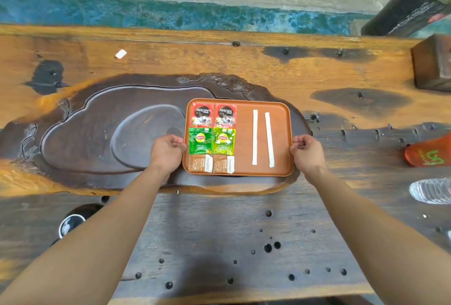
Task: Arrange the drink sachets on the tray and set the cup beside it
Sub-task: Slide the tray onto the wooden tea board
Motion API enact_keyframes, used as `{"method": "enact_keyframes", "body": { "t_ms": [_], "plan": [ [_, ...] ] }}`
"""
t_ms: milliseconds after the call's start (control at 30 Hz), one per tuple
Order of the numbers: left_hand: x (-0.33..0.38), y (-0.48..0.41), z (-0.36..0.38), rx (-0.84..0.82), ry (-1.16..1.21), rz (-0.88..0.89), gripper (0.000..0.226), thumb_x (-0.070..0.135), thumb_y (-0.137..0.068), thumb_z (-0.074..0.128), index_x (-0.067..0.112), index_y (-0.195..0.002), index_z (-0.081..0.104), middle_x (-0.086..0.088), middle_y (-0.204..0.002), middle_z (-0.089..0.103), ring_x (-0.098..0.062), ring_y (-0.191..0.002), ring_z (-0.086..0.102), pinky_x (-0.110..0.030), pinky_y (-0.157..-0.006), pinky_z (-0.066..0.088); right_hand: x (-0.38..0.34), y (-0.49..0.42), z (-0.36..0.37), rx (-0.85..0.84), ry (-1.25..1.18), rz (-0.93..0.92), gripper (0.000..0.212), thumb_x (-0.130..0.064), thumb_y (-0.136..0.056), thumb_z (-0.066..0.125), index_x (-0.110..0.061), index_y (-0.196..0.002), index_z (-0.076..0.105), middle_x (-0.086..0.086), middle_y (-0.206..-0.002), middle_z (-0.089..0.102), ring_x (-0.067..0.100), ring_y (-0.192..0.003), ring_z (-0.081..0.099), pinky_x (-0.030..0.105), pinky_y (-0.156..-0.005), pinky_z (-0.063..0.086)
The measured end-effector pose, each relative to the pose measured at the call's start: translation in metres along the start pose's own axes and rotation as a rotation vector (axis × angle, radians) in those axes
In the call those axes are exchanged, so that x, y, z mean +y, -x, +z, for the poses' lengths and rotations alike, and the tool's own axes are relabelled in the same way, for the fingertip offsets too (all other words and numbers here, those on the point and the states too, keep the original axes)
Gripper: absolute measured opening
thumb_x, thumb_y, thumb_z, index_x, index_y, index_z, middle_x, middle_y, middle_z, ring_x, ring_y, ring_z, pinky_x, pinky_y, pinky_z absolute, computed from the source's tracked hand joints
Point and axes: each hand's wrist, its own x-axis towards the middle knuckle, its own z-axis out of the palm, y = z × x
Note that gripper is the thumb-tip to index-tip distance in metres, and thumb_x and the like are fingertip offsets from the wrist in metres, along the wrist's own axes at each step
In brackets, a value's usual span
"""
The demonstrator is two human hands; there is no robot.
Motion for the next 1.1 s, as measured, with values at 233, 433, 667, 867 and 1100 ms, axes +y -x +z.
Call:
{"method": "enact_keyframes", "body": {
  "t_ms": [233,433,667,867,1100],
  "plan": [
    [-0.004,-0.005,0.004,-0.013,-0.037,0.008,0.016,0.004,-0.093,0.063,0.017,-0.083,0.065,-0.004,-0.082,0.069,-0.023,-0.082,0.066,-0.046,-0.085,0.060,0.003,0.002,0.001,0.014,0.054,-0.006,0.016,-0.005,-0.097,0.051,-0.013,-0.099,0.065,0.004,-0.091,0.069,0.024,-0.088,0.066,0.046,-0.087,0.058],
    [-0.007,-0.006,0.005,-0.013,-0.044,-0.003,0.014,0.006,-0.093,0.064,0.018,-0.085,0.065,-0.005,-0.086,0.070,-0.023,-0.084,0.066,-0.047,-0.086,0.059,0.003,0.005,0.001,0.012,0.070,-0.045,0.017,-0.007,-0.097,0.051,-0.020,-0.097,0.063,-0.004,-0.084,0.067,0.017,-0.083,0.065,0.036,-0.079,0.056],
    [-0.014,0.003,0.002,-0.009,0.017,-0.006,0.011,0.013,-0.092,0.067,0.011,-0.102,0.069,-0.007,-0.092,0.071,-0.021,-0.084,0.065,-0.045,-0.089,0.058,0.003,0.012,0.006,0.084,0.264,-0.147,0.029,-0.018,-0.096,0.059,-0.008,-0.123,0.059,0.012,-0.120,0.061,0.028,-0.110,0.058,0.041,-0.096,0.048],
    [-0.025,0.037,-0.023,0.023,-0.025,0.025,0.013,0.016,-0.090,0.067,0.012,-0.102,0.070,-0.005,-0.091,0.071,-0.019,-0.082,0.064,-0.038,-0.086,0.055,-0.004,0.070,0.042,0.089,0.423,-0.551,0.030,-0.023,-0.095,0.061,-0.007,-0.120,0.062,0.012,-0.121,0.061,0.032,-0.112,0.051,0.041,-0.097,0.041],
    [-0.056,0.103,-0.088,0.179,-0.181,0.164,0.010,0.016,-0.090,0.068,0.018,-0.100,0.068,0.004,-0.086,0.067,-0.007,-0.078,0.062,-0.011,-0.071,0.043,-0.019,0.153,0.123,-0.216,0.485,-0.813,0.048,-0.040,-0.098,0.055,-0.014,-0.138,0.053,0.005,-0.140,0.055,0.025,-0.134,0.045,0.042,-0.109,0.039]
  ]
}}
